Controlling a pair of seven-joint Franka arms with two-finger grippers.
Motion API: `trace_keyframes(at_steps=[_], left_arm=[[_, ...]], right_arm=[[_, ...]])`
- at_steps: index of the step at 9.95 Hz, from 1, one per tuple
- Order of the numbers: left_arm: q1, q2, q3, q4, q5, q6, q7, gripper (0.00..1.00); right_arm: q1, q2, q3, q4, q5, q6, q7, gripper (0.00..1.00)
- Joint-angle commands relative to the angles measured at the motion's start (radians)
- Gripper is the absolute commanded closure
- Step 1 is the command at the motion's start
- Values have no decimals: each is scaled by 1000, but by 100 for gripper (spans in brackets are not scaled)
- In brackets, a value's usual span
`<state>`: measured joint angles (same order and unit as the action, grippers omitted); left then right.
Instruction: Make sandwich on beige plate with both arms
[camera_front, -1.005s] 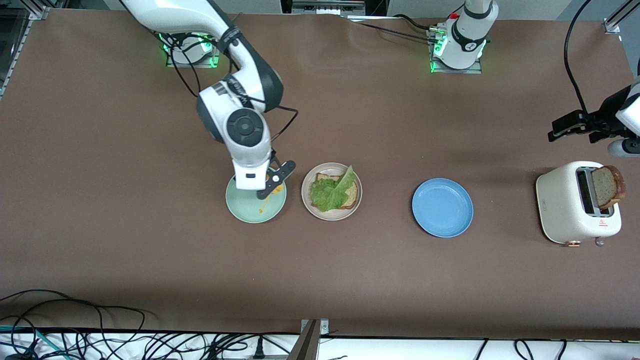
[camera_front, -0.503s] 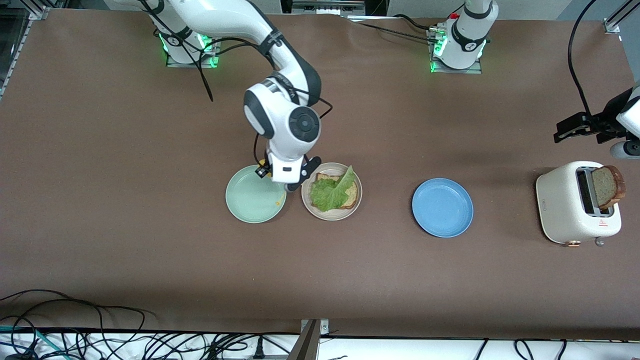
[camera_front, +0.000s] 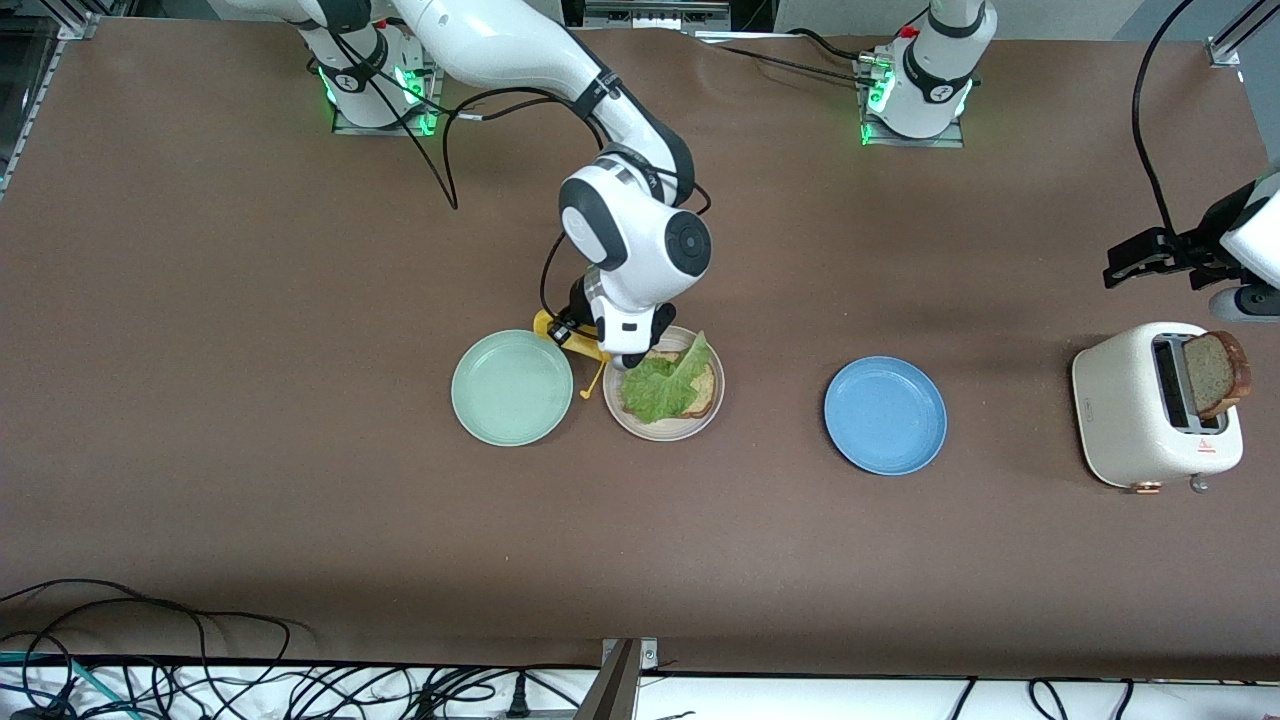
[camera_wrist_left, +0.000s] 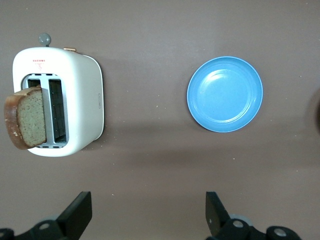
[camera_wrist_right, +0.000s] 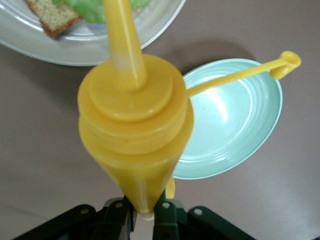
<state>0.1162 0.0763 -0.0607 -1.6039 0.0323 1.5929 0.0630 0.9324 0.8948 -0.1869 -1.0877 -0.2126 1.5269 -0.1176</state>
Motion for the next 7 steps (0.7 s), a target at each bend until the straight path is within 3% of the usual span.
trace_keyframes(at_steps=[1, 7], left_arm=[[-1, 3, -5, 16, 17, -4, -6, 0], [0, 0, -5, 16, 12, -5, -6, 0]], right_arm=[[57, 42, -54, 52, -19, -76, -40, 100], [101, 91, -114, 77, -19, -136, -232, 100]])
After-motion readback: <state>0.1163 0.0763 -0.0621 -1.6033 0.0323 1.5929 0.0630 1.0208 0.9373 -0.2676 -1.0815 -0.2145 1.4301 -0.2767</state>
